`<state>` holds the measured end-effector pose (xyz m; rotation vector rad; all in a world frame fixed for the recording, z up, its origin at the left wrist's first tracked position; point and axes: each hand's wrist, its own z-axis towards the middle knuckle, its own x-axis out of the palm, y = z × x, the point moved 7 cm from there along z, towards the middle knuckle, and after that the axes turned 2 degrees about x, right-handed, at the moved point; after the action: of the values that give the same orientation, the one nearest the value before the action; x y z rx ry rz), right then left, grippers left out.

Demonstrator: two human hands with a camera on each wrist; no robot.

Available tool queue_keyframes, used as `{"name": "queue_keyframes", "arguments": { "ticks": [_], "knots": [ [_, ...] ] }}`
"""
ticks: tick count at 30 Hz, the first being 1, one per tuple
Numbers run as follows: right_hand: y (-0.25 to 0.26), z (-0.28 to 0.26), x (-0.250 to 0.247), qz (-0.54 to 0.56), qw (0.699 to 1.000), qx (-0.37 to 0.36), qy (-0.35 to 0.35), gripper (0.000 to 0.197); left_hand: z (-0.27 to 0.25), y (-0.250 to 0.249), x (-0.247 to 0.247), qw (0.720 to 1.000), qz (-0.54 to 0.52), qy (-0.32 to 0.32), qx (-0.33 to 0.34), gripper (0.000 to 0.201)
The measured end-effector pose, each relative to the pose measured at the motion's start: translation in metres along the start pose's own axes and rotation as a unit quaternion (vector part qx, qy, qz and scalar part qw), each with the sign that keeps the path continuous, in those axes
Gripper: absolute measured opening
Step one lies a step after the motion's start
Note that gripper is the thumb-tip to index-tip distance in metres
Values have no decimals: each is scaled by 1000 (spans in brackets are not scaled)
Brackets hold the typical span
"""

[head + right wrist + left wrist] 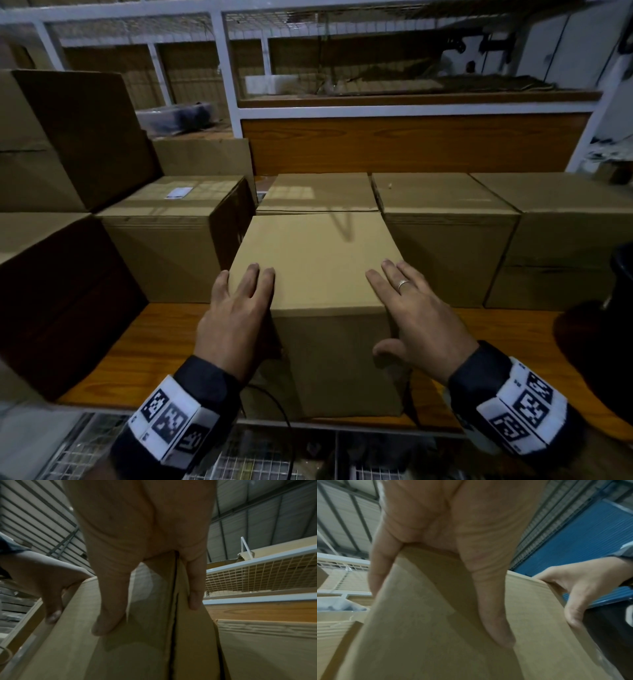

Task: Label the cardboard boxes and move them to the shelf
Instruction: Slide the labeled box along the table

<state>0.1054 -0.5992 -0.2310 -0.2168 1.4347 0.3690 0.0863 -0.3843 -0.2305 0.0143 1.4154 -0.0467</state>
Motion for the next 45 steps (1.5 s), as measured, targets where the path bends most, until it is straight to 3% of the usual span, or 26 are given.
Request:
{"name": "queue_keyframes", "arguments": {
  "ticks": [7,14,18,26,38,45],
  "knots": [
    [4,3,2,15,998,-39,-38,104,3,2,2,1000,-13,-6,4,113],
    [3,3,5,16,989,-62,-136,102,4,8,6,995,-74,-56,40,104],
    [4,2,3,20,981,-87,-171,96,3,6,5,994,-81,-54,43,97],
    [2,-5,4,53,973,-122,-188,85,-7,3,2,991,-97,-70,57,93],
    [-2,-7,2,34,977,-48,-203,84,-14,25,1,984,-109,-137,45,93],
    [4,-10,-8,-3,977,-52,-208,75,-15,19,1,988,-101,-107,48,92]
  ]
}}
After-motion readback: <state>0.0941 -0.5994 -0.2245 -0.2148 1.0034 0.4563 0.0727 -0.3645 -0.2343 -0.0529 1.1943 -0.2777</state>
